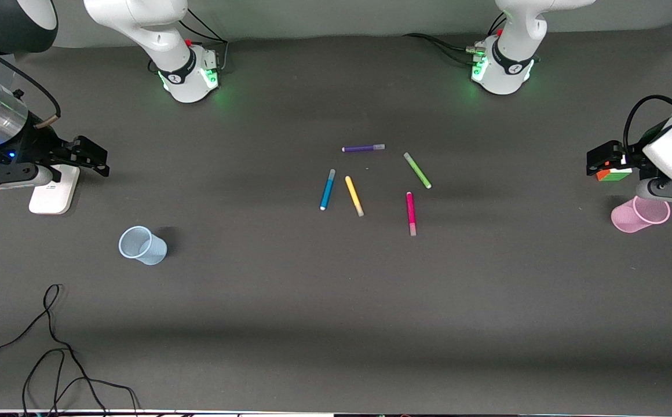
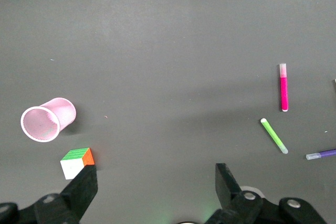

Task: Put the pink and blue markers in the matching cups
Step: 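Move both grippers down toward the markers in the table middle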

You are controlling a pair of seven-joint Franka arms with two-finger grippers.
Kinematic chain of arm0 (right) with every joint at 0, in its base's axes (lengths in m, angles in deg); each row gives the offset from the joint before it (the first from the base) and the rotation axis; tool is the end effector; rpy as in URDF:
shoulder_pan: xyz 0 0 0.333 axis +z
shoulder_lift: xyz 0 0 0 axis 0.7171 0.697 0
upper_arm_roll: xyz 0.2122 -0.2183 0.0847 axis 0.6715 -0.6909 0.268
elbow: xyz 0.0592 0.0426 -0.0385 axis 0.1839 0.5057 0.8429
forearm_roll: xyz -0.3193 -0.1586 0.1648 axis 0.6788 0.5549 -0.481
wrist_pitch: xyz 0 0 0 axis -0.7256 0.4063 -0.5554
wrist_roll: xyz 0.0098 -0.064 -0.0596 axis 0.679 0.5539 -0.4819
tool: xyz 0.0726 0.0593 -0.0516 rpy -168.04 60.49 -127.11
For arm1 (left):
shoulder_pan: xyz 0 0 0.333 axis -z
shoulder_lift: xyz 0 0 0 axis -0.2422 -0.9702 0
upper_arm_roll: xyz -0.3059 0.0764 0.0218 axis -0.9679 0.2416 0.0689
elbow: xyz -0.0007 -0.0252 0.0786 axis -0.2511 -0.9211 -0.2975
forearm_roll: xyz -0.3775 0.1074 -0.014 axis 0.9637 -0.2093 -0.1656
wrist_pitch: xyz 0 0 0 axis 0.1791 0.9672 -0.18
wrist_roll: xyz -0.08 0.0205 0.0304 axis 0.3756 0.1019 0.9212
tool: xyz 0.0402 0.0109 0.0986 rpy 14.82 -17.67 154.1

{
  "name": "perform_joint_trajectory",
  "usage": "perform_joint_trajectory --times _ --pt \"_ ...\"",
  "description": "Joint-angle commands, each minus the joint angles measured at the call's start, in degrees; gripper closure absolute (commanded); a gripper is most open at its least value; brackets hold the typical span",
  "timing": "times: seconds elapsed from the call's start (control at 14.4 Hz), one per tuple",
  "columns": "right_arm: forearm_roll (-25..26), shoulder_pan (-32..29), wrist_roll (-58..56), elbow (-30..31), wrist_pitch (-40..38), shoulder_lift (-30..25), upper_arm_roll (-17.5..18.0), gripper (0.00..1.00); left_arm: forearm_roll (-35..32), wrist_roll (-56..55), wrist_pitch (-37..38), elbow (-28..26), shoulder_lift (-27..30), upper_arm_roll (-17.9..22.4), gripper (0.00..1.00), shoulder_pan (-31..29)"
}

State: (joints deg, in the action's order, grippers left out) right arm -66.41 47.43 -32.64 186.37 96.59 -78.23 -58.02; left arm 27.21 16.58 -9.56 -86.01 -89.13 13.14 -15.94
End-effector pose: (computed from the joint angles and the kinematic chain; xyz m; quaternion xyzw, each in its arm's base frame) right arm 0.5397 0.0440 0.5911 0.9991 0.0405 0.0074 0.0037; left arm 0.5646 -0.0198 0.5774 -0.9963 0.0669 0.0544 0.0042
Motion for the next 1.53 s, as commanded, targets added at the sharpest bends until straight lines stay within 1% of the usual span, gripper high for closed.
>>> perform_joint_trajectory --times 0.0,0.14,0.49,0.63,0.7,0.83,0.9,1.04,1.11,1.25,1.46 --pt "0.09 -0.47 -2.02 -1.00 -0.25 -0.01 0.24 0.00 0.78 0.61 -1.38 -2.01 1.67 0.17 0.00 -0.19" --pt "0.09 -0.30 -2.03 -1.26 -0.25 0.25 0.33 0.00 0.78 0.61 -1.38 -1.92 1.58 0.17 0.00 -0.19" --pt "-0.70 0.14 -1.15 -2.31 -0.87 3.33 1.12 0.00 0.78 0.61 -1.38 -1.92 1.58 0.17 0.00 -0.19" --pt "-0.79 0.14 1.91 -3.71 -0.87 5.60 3.92 0.00 0.78 0.61 -1.38 -2.01 1.58 0.17 0.00 -0.10" --pt "-0.96 0.14 3.76 -5.29 -0.87 7.79 4.89 0.00 0.78 0.61 -1.38 -1.92 1.58 0.17 0.00 -0.19" --pt "-1.75 0.23 9.72 -8.45 -0.95 12.10 9.80 0.00 0.78 0.61 -1.38 -1.92 1.58 0.17 0.00 -0.19" --pt "-1.75 0.23 13.67 -9.16 -0.87 13.34 12.00 0.00 0.78 0.52 -1.38 -1.92 1.58 0.17 0.00 -0.10" --pt "-1.75 0.67 18.43 -10.04 -0.60 16.67 15.60 0.00 0.78 0.52 -1.38 -1.92 1.58 0.17 0.00 -0.10" --pt "-1.75 1.37 20.63 -11.27 -0.43 18.78 16.84 0.00 0.78 0.52 -1.29 -2.01 1.58 0.17 0.00 -0.10" --pt "-1.75 3.82 25.29 -13.47 -0.43 22.83 17.47 0.00 0.70 1.13 -0.50 -2.01 0.88 0.17 0.00 -0.10" --pt "-1.93 6.99 30.83 -14.53 0.45 27.40 17.64 0.00 0.61 1.14 -0.32 -2.36 0.09 0.09 0.00 -0.10"
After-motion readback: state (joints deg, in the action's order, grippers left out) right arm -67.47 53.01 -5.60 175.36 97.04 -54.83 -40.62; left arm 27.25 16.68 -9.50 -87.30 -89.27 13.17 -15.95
